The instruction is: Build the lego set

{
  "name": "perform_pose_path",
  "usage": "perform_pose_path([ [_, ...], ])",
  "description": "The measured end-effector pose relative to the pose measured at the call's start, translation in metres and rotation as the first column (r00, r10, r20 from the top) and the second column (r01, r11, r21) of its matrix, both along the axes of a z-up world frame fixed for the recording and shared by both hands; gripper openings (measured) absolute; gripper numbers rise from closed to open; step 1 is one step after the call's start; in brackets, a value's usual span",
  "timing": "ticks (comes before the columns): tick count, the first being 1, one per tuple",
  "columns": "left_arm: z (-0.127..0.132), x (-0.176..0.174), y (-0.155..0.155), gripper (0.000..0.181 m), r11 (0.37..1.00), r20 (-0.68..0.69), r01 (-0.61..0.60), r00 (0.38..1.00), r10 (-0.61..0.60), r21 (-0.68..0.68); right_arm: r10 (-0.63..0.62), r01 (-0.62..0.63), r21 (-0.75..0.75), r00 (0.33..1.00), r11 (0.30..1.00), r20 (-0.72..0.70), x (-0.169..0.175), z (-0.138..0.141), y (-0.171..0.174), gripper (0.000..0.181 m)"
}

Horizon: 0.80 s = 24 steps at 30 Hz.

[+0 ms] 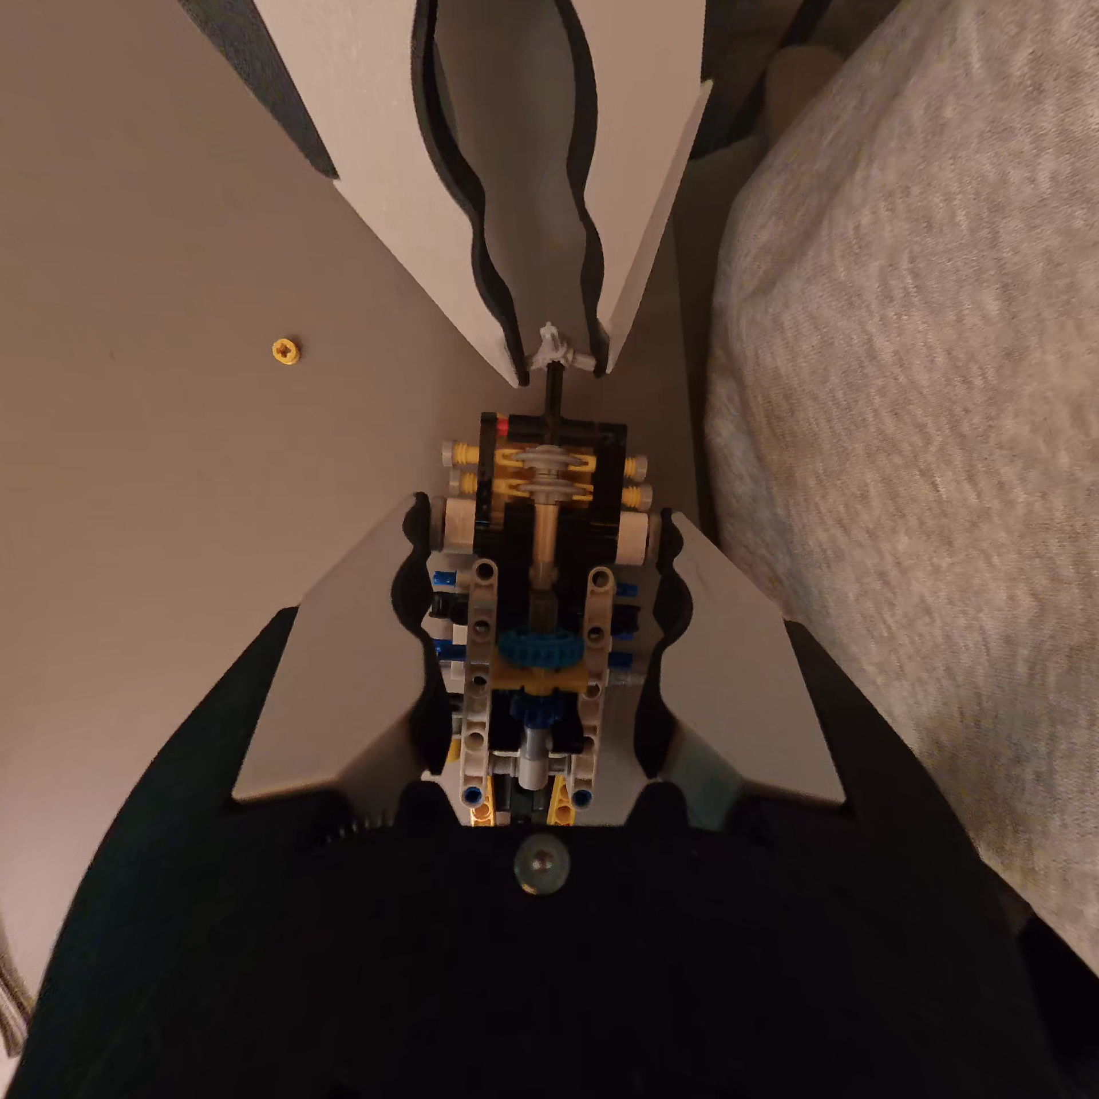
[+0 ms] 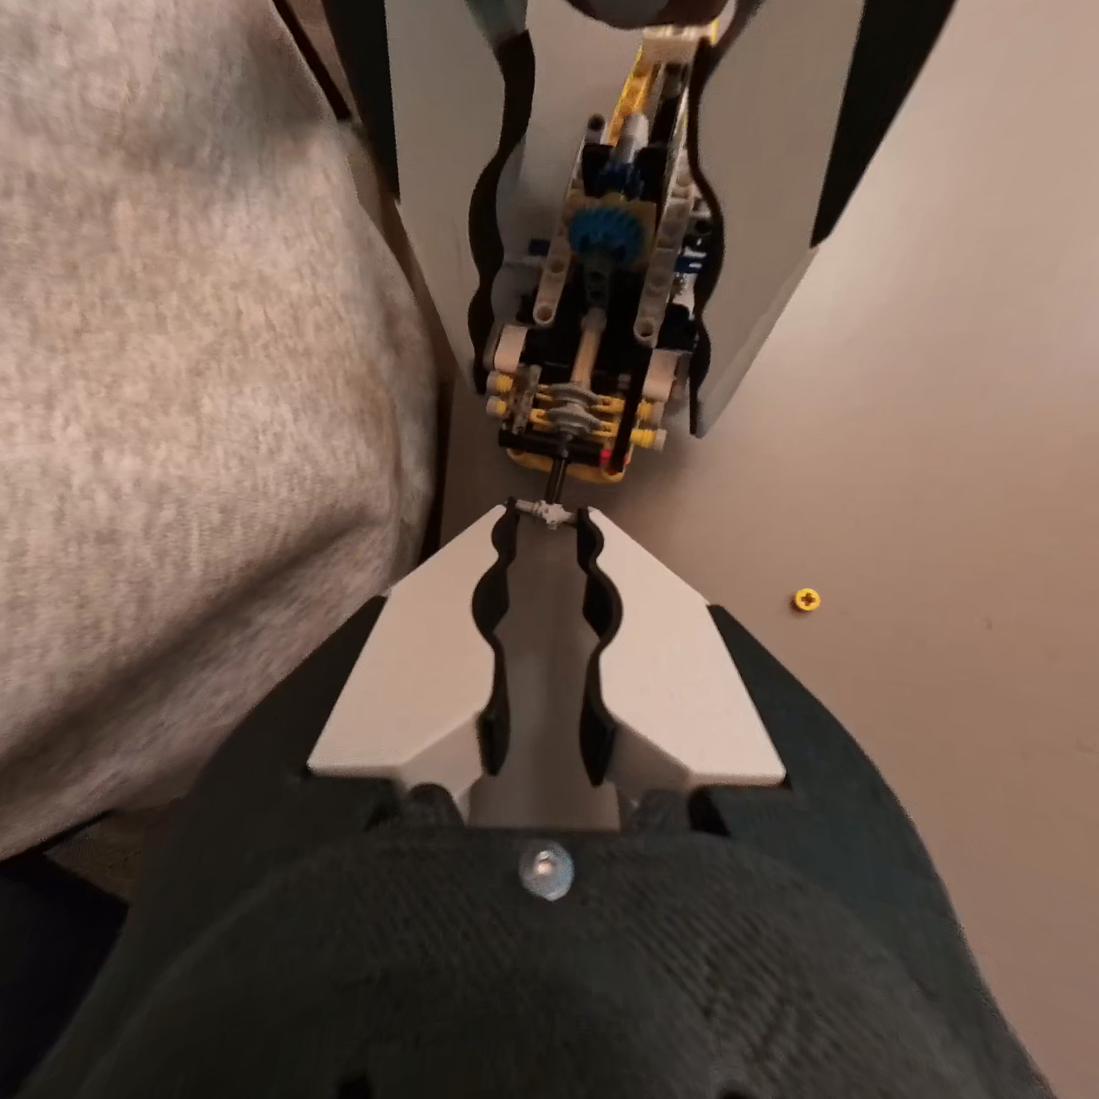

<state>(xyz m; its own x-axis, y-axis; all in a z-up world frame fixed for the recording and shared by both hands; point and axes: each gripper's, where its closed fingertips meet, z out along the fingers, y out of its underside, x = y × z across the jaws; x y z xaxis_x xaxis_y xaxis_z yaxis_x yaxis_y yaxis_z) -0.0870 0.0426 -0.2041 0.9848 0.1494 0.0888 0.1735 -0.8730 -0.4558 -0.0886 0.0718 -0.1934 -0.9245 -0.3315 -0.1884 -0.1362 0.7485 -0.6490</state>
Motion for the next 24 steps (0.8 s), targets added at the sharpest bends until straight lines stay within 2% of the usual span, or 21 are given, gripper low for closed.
perform_pose_path([
  [6, -0.005, -0.001, 0.002, 0.074, 1.0, 0.023, 0.0, 1.0, 0.001, -0.02, 0.059, -0.048, 0.108, 0.993, 0.993, -0.106, -0.002, -0.01, 0.002, 0.018],
  [12, -0.007, -0.001, 0.001, 0.074, 1.0, 0.033, -0.027, 0.999, 0.027, -0.005, 0.006, 0.008, 0.063, 0.976, 0.998, -0.216, -0.006, -0.015, 0.0, 0.019],
  [19, -0.006, -0.004, -0.003, 0.074, 0.998, 0.034, -0.053, 0.998, 0.053, 0.014, -0.189, 0.18, -0.088, 0.977, 0.98, -0.104, -0.01, -0.011, -0.005, 0.02],
  [24, -0.003, -0.006, -0.005, 0.074, 0.997, 0.044, -0.068, 0.997, 0.066, 0.039, -0.272, 0.259, -0.184, 0.961, 0.948, -0.05, -0.011, -0.002, -0.006, 0.02],
])
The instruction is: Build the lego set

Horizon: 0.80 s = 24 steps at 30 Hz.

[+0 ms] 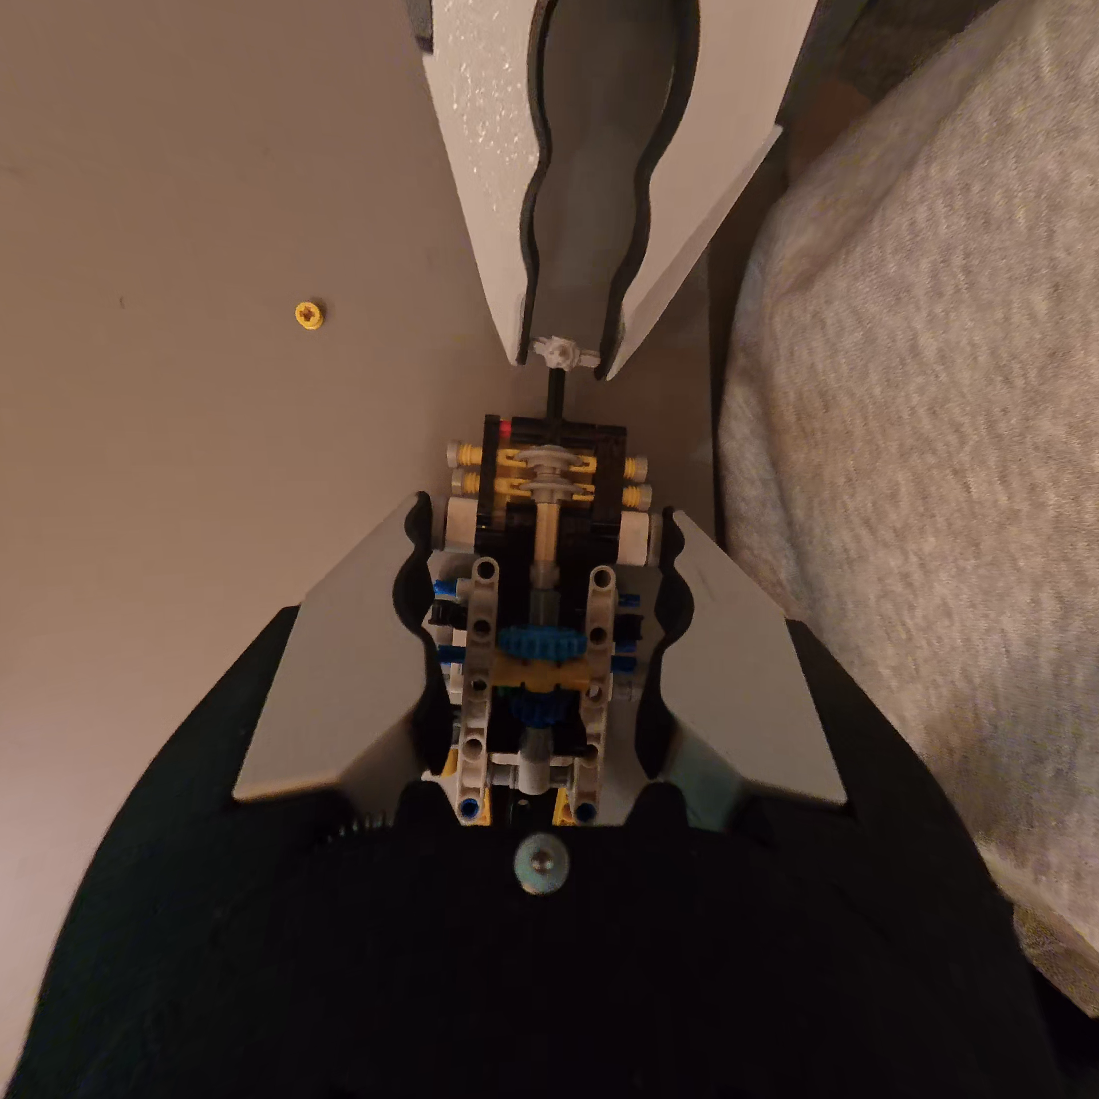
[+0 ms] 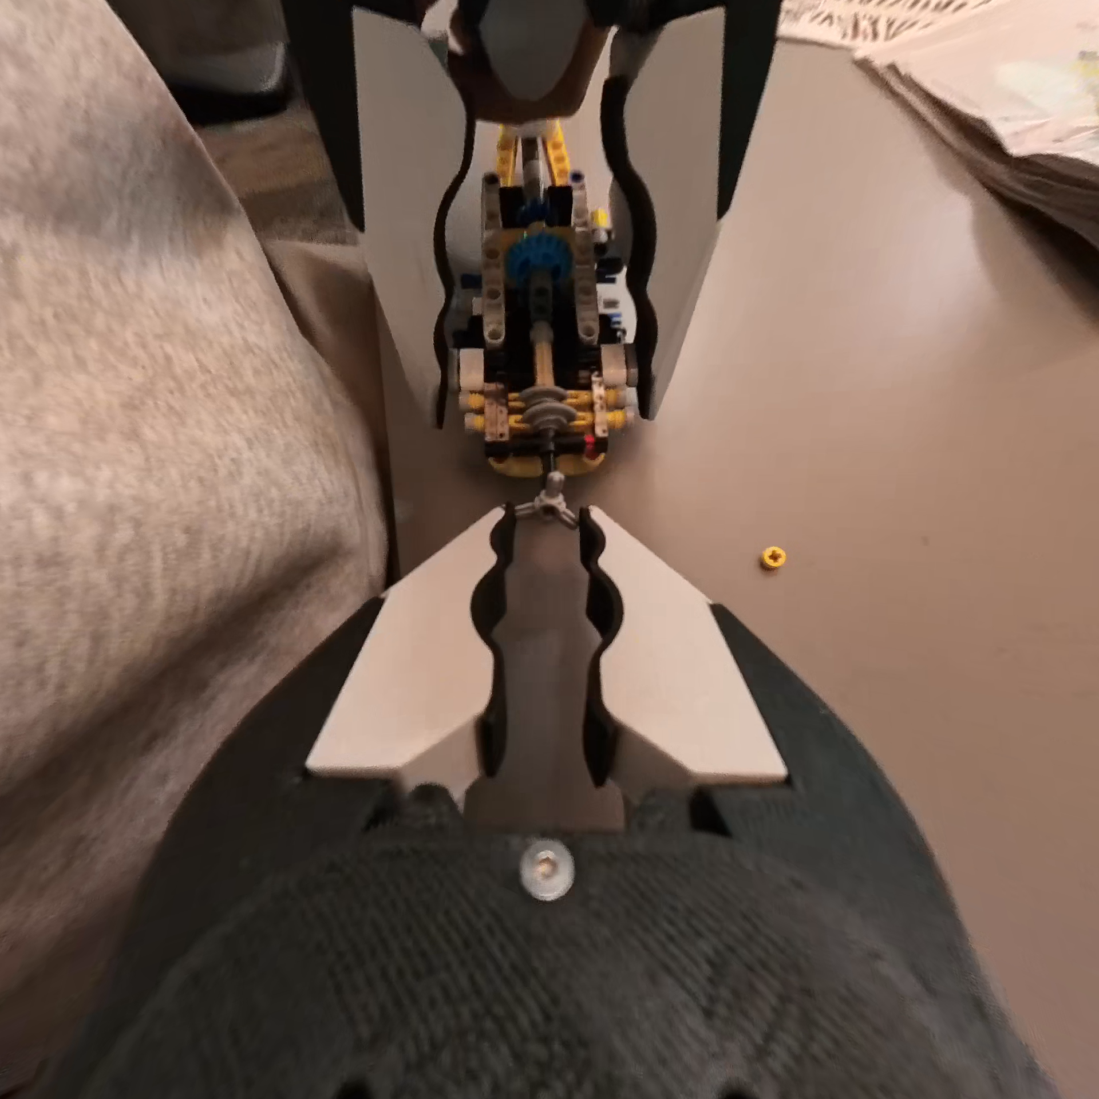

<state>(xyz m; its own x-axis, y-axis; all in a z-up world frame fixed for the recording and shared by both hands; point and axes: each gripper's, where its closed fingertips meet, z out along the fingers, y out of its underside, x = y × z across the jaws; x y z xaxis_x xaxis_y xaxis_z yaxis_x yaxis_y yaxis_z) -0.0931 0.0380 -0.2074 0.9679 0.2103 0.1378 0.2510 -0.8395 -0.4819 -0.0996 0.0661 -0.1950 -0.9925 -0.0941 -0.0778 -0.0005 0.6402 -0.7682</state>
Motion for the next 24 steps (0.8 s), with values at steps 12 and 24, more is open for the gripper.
perform_pose_path([
  [12, 0.039, -0.001, -0.007, 0.074, 0.966, -0.035, -0.033, 0.998, 0.043, 0.256, -0.037, 0.063, -0.152, 0.985, 0.986, 0.168, -0.003, 0.059, -0.008, 0.019],
  [24, 0.102, 0.0, -0.022, 0.074, 0.889, -0.182, -0.039, 0.974, 0.136, 0.456, 0.074, -0.076, 0.027, 0.995, 0.997, 0.068, 0.004, 0.12, -0.047, 0.019],
])
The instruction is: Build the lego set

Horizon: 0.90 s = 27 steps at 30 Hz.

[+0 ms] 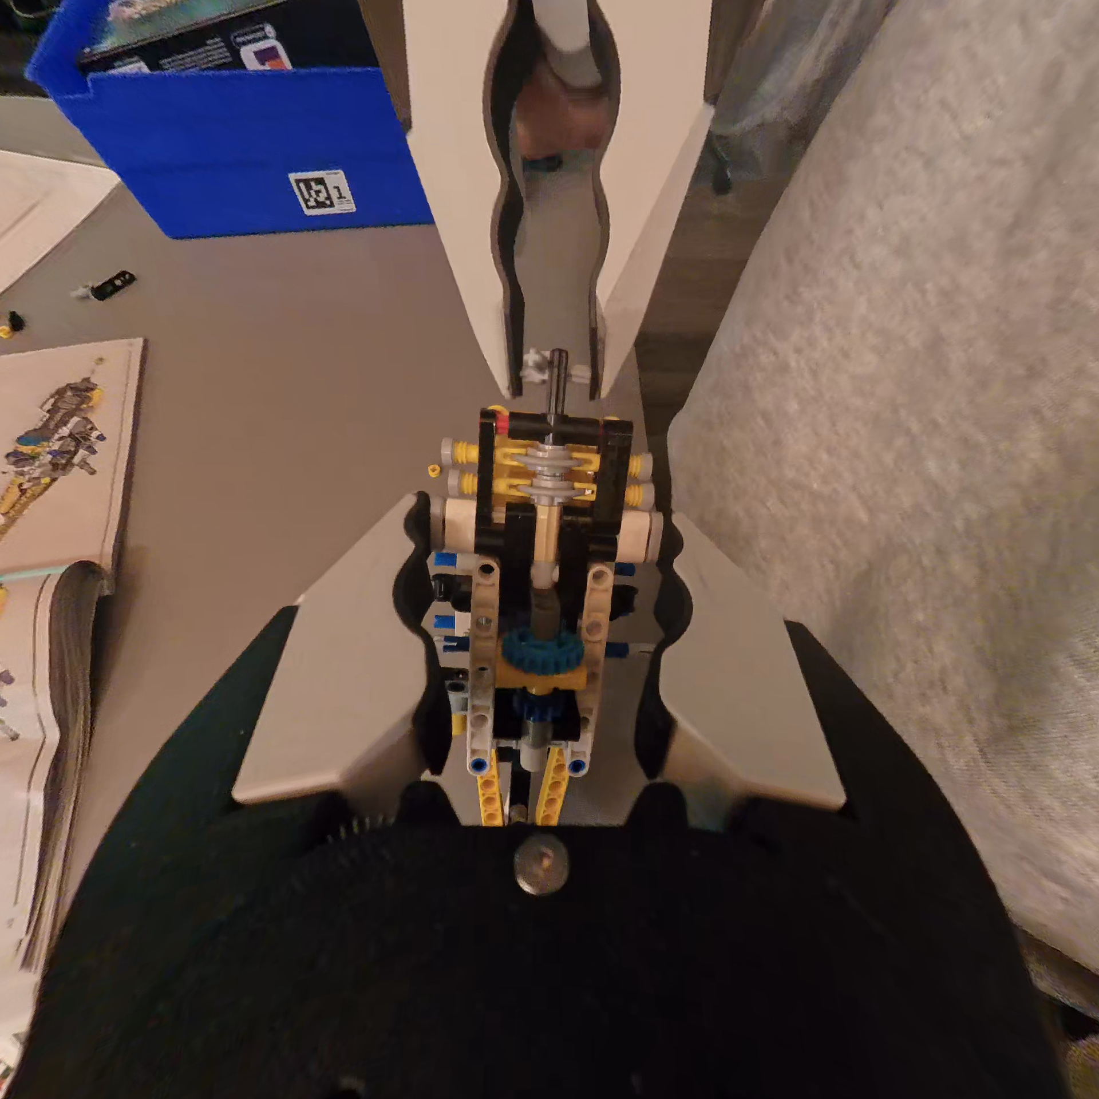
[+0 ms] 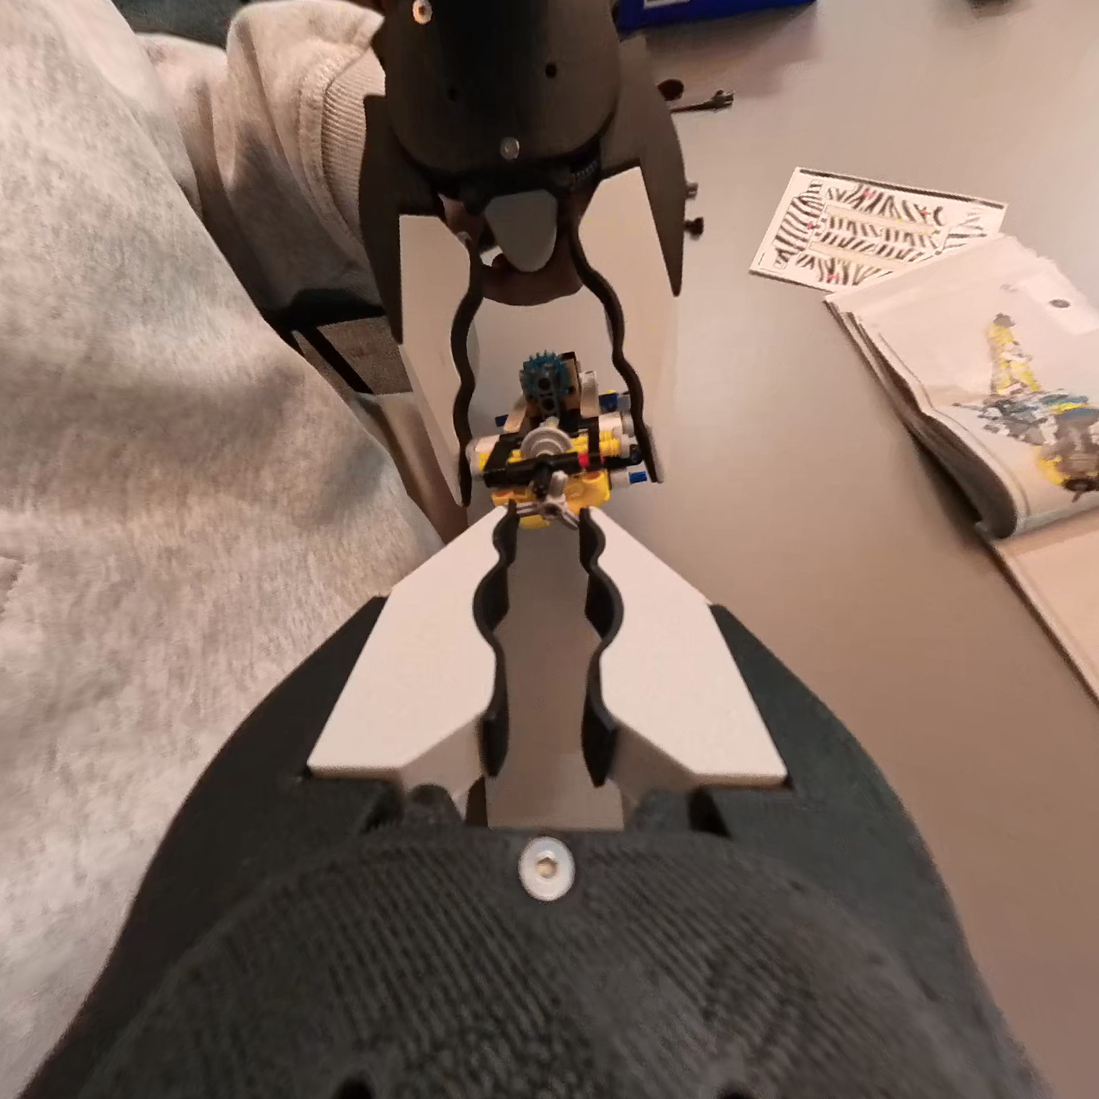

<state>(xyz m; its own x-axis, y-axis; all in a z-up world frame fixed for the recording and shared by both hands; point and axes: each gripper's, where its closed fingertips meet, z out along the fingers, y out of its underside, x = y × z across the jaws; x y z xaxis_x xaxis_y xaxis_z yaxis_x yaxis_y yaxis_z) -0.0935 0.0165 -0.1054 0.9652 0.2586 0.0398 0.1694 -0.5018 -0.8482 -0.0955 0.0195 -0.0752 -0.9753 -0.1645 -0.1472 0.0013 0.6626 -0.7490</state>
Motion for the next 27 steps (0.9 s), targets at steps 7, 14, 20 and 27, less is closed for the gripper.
perform_pose_path([
  [7, 0.0072, 0.0035, -0.0003, 0.074, 0.999, -0.017, -0.003, 1.0, 0.004, 0.033, 0.028, -0.028, 0.011, 0.998, 1.0, -0.049, 0.0005, 0.0108, 0.0007, 0.019],
  [14, 0.0085, 0.0048, -0.0008, 0.074, 0.999, -0.016, 0.003, 1.0, -0.002, 0.035, 0.047, -0.045, 0.033, 0.997, 0.998, -0.06, 0.0022, 0.0112, 0.002, 0.019],
  [20, 0.0082, 0.0037, -0.0031, 0.074, 0.999, -0.023, -0.002, 1.0, 0.003, 0.032, 0.039, -0.035, 0.055, 0.997, 0.998, -0.064, 0.0012, 0.0116, 0.0015, 0.019],
  [27, 0.0038, 0.0026, -0.0048, 0.074, 1.0, -0.025, -0.009, 1.0, 0.01, 0.011, 0.018, -0.012, 0.089, 0.997, 0.996, -0.069, 0.0021, 0.0111, 0.0028, 0.019],
])
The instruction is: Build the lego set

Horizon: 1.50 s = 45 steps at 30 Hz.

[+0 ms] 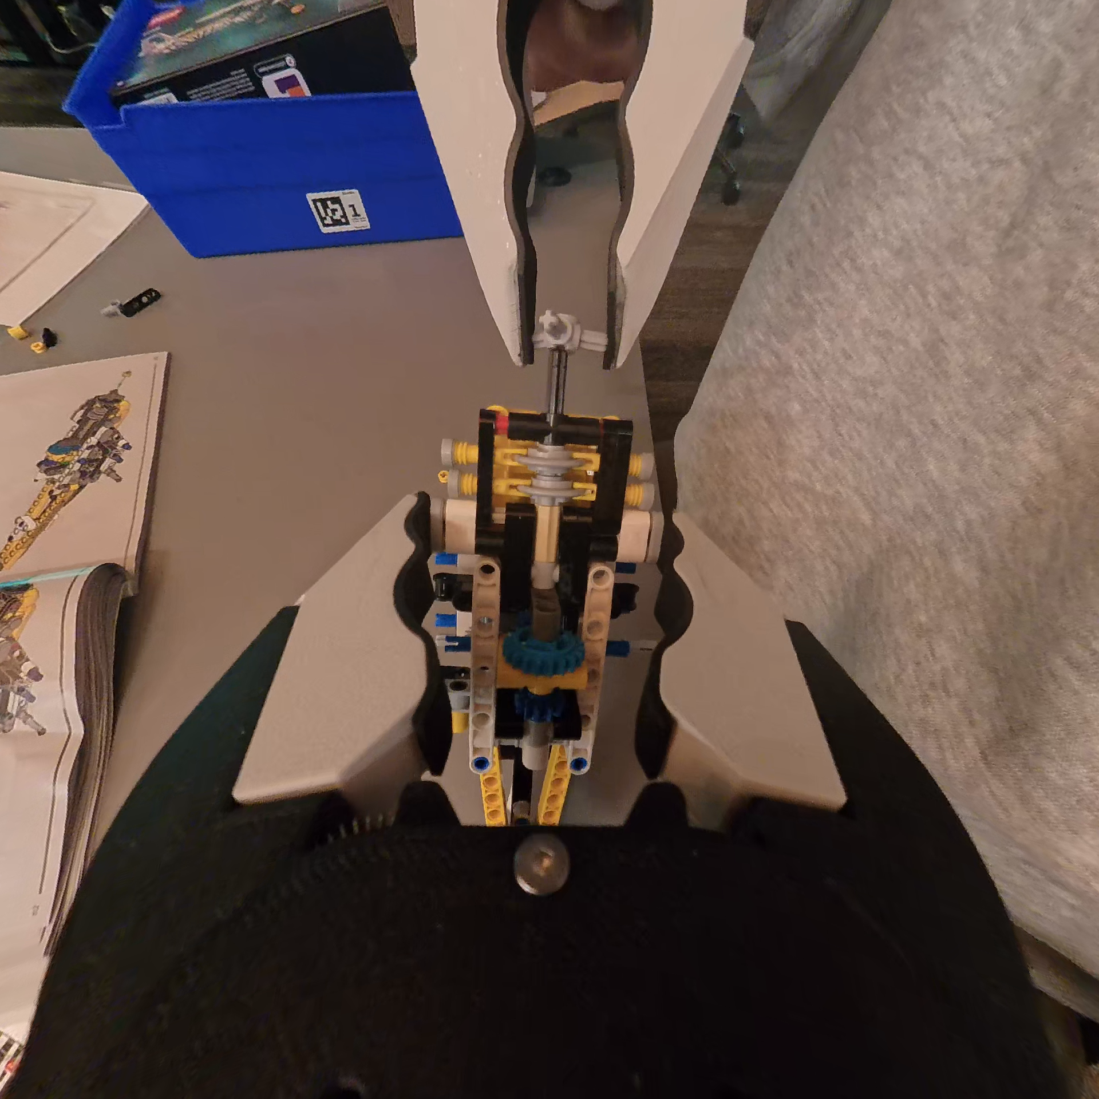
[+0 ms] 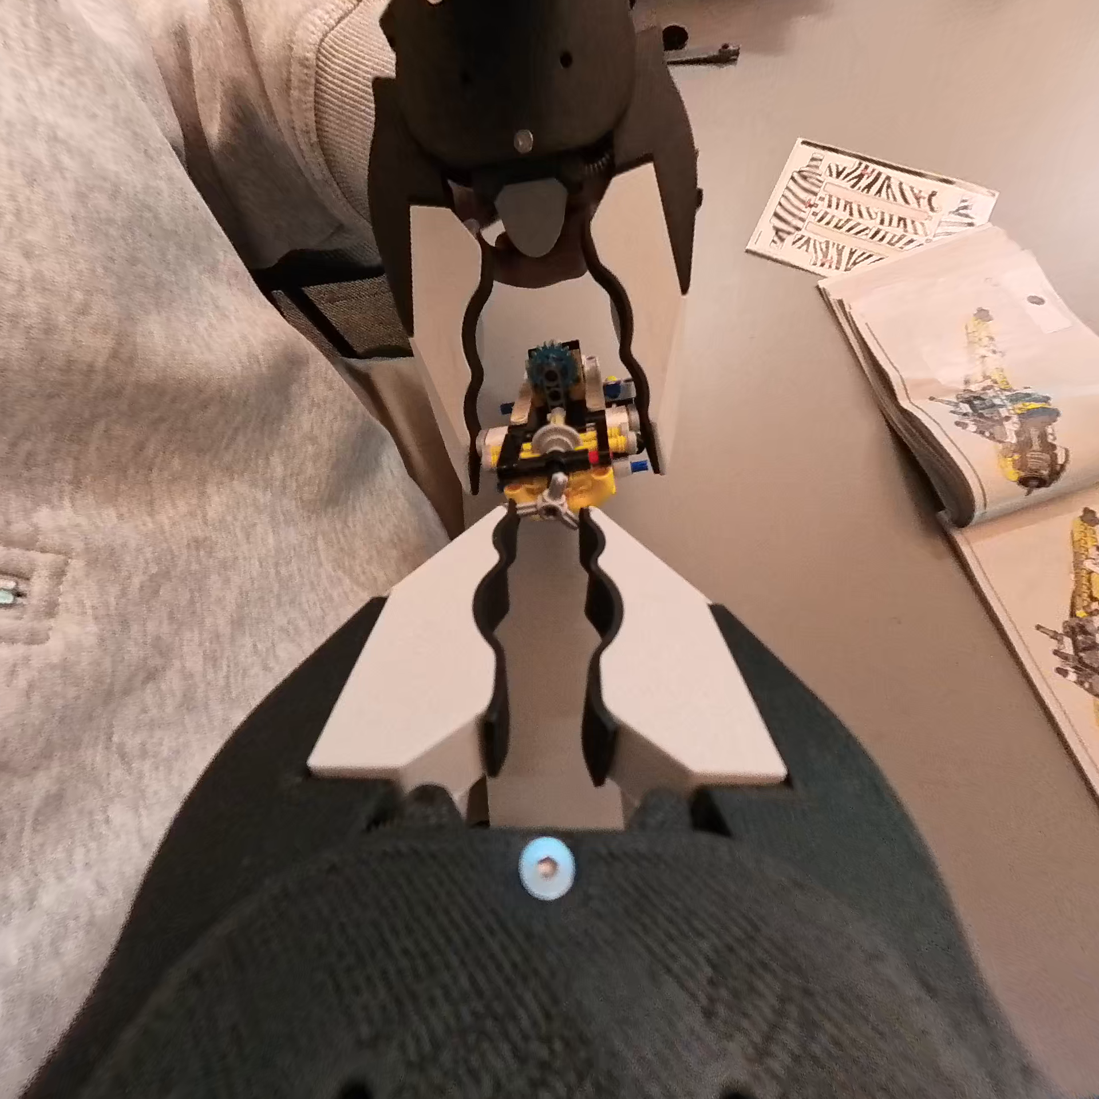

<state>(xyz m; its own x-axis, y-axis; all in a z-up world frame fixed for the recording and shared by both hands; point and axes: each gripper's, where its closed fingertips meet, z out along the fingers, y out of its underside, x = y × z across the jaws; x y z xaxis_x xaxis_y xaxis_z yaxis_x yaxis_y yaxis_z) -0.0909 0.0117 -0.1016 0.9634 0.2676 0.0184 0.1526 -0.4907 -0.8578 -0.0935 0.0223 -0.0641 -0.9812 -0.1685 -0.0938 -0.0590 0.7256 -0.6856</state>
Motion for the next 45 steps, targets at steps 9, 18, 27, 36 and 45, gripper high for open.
perform_pose_path([
  [9, -0.008, 0.004, 0.0, 0.074, 0.999, 0.01, 0.029, 1.0, -0.029, -0.045, 0.049, -0.049, 0.026, 0.999, 0.998, -0.013, 0.004, -0.007, 0.003, 0.019],
  [18, -0.022, 0.006, -0.001, 0.074, 0.989, 0.062, 0.067, 0.996, -0.06, -0.13, 0.087, -0.083, 0.071, 0.994, 0.994, -0.063, 0.004, -0.022, 0.009, 0.019],
  [27, -0.053, 0.008, 0.002, 0.074, 0.962, 0.114, 0.106, 0.99, -0.079, -0.251, 0.063, -0.061, 0.021, 0.995, 0.998, -0.075, 0.003, -0.056, 0.02, 0.019],
  [36, -0.077, 0.008, 0.012, 0.074, 0.957, 0.166, 0.144, 0.981, -0.104, -0.25, -0.053, 0.051, -0.092, 0.998, 0.994, -0.018, -0.001, -0.078, 0.033, 0.019],
  [45, -0.068, 0.005, 0.013, 0.074, 0.967, 0.164, 0.138, 0.981, -0.104, -0.213, -0.065, 0.071, -0.178, 0.997, 0.981, 0.039, -0.001, -0.08, 0.036, 0.019],
])
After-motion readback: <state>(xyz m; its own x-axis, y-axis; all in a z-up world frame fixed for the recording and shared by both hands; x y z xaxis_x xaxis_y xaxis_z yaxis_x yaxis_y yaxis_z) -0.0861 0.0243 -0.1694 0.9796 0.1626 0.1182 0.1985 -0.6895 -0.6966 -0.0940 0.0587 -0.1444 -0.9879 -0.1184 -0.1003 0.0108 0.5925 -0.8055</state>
